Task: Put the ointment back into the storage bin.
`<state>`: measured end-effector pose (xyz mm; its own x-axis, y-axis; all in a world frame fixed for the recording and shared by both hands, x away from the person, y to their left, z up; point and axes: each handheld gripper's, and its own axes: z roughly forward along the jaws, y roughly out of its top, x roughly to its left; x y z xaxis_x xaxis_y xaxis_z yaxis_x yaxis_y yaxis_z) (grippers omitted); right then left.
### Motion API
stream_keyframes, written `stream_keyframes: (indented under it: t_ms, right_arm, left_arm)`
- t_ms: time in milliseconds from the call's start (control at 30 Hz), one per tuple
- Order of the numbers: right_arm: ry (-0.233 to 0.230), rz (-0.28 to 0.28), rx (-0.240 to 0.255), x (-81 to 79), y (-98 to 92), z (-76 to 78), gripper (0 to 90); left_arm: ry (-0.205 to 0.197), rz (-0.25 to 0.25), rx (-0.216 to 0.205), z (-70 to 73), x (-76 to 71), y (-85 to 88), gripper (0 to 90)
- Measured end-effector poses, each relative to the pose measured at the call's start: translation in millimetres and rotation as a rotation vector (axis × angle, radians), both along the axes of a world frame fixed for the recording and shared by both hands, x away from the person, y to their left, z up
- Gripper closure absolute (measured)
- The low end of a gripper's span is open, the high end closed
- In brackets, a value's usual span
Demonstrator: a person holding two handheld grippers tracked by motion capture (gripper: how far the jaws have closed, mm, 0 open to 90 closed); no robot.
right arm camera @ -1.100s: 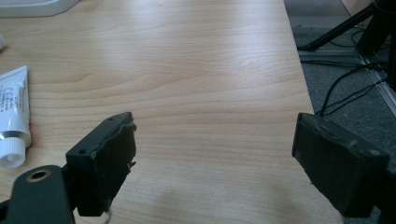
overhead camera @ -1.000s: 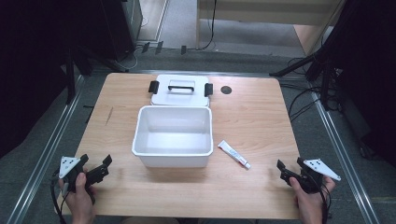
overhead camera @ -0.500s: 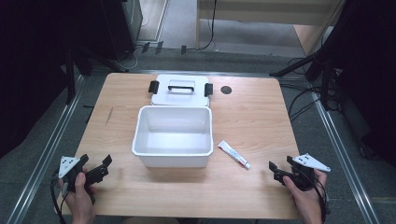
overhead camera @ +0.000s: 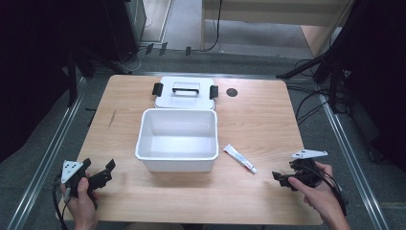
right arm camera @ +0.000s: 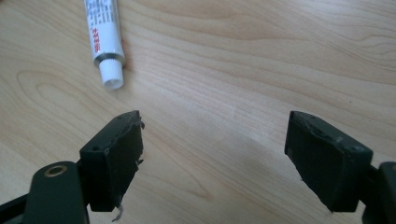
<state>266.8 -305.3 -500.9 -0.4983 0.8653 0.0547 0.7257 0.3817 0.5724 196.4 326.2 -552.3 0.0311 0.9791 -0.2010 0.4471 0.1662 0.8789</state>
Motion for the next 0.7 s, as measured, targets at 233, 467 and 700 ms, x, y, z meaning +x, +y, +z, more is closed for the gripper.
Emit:
stream_keyframes:
  t_ms: [233, 467, 700]
  right_arm:
    - [0.102, 0.062, -0.108, 15.0, 13.9, 13.2, 19.4]
    - [0.179, 0.106, -0.168, 29.4, 30.0, 25.2, 19.1]
    - [0.235, 0.136, -0.226, 41.3, 47.2, 33.0, 18.6]
  left_arm:
    - [0.003, -0.001, 0.011, 0.1, 0.2, -0.9, 7.5]
    - [0.003, -0.007, 0.006, 0.1, 0.3, -0.6, 7.5]
    - [0.008, -0.002, -0.001, 0.0, 1.0, -0.1, 7.5]
